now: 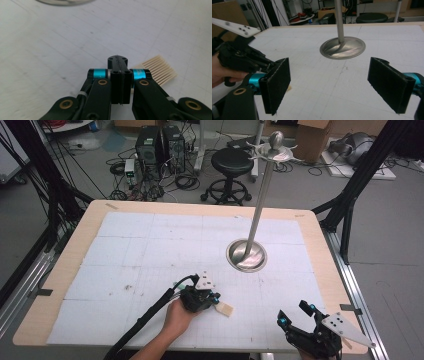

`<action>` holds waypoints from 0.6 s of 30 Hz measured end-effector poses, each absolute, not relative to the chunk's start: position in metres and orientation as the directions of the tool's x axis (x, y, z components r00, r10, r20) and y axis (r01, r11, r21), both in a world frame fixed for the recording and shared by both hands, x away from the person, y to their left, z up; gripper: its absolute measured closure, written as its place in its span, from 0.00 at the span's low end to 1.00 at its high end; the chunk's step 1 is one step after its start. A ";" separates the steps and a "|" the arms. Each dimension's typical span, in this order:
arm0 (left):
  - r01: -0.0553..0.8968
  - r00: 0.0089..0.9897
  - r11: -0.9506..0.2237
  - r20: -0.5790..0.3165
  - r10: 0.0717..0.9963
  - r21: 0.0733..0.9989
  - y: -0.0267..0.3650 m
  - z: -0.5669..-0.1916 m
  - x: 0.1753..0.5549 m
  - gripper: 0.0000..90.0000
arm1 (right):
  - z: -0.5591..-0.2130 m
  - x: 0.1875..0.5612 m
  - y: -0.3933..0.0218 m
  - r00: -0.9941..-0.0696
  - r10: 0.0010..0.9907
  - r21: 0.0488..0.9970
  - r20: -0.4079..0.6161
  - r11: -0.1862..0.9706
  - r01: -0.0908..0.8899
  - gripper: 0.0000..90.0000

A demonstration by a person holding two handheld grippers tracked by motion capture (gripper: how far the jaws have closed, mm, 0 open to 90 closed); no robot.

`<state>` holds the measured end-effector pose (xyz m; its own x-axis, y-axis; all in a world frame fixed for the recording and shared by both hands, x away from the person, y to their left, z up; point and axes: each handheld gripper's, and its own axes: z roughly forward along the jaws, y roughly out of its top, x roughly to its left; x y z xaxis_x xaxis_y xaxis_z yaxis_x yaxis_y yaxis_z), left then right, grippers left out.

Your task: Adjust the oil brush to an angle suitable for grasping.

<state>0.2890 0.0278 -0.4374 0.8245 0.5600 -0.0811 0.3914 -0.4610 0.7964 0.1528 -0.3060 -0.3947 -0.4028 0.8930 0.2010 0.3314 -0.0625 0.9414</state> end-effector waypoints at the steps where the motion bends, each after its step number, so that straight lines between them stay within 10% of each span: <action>1: 0.396 0.810 -0.434 -0.085 0.580 0.809 0.037 -0.434 0.290 0.99 | -0.395 0.153 -0.307 -0.401 0.894 0.942 0.201 -0.064 0.330 0.19; 9: 0.460 0.630 -0.344 -0.028 0.776 0.819 0.130 -0.420 0.310 1.00 | -0.394 0.152 -0.307 -0.395 0.894 0.942 0.209 -0.075 0.329 0.19; 18: 0.475 0.680 -0.358 -0.077 0.729 0.804 0.141 -0.437 0.295 1.00 | -0.394 0.152 -0.307 -0.392 0.897 0.943 0.203 -0.072 0.324 0.19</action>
